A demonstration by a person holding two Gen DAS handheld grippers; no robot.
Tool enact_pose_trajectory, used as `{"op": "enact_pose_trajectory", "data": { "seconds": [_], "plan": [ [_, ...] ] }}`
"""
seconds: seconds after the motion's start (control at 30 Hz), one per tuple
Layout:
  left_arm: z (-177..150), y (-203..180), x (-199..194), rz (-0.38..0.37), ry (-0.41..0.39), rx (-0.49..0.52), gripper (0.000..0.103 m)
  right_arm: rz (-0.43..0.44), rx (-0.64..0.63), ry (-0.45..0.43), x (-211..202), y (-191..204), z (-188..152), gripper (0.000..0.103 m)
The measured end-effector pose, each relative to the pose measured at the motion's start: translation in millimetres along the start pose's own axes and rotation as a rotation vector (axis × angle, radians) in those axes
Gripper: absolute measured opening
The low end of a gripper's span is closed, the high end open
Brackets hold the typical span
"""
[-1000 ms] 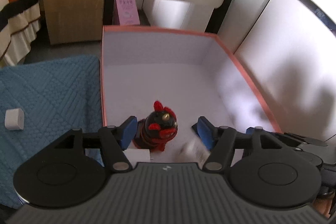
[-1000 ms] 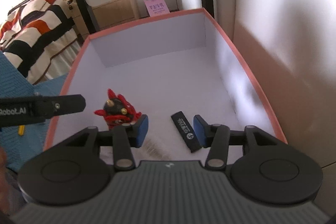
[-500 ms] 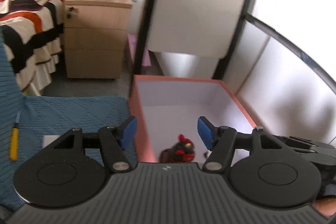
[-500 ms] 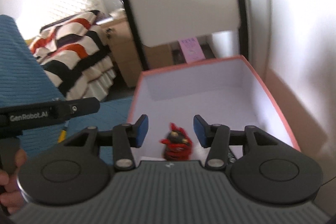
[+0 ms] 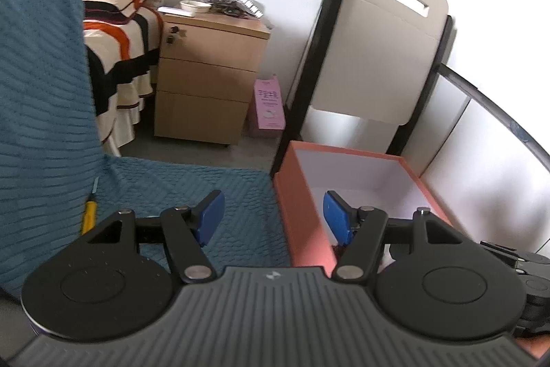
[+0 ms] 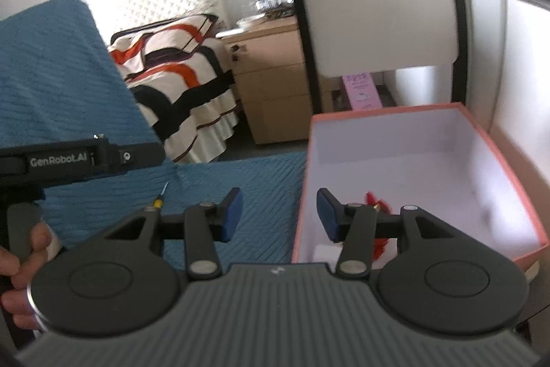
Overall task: Organize rigid objects
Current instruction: 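Withdraw both tools from the box back toward the blue seat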
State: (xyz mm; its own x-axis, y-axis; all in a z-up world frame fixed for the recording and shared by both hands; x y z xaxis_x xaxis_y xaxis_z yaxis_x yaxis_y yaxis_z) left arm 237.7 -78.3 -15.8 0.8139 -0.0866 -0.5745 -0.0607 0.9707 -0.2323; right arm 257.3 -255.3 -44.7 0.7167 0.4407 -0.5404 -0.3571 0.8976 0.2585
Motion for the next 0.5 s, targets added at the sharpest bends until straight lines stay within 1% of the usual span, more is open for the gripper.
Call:
{"op": "enact_pose_trajectory", "data": {
  "seconds": [0.27, 0.43, 0.5],
  "plan": [
    [-28, 39, -18, 0.040, 0.025, -0.036, 0.069, 0.033, -0.026, 0.079, 8, 34, -31, 0.051],
    [-47, 62, -31, 0.055, 0.052, -0.039, 0.069, 0.046, -0.035, 0.116, 8, 50, -43, 0.051],
    [-55, 69, -35, 0.061, 0.067, -0.051, 0.069, 0.049, -0.046, 0.117, 6, 54, -44, 0.051]
  ]
}}
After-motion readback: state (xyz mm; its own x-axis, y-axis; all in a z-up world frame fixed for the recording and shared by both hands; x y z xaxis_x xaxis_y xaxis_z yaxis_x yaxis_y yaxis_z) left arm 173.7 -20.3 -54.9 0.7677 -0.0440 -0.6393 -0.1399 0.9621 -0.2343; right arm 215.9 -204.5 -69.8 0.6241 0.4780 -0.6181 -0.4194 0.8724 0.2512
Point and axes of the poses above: each gripper's, at about its wrist camera, not at the fingertips, and x roughly the way its jaws point, y to its left, z to its top, the point moved 7 cm from there along x, roughly the way its jaws point, and after that the axes turned 4 degrees about z, right-handed, at the moved point
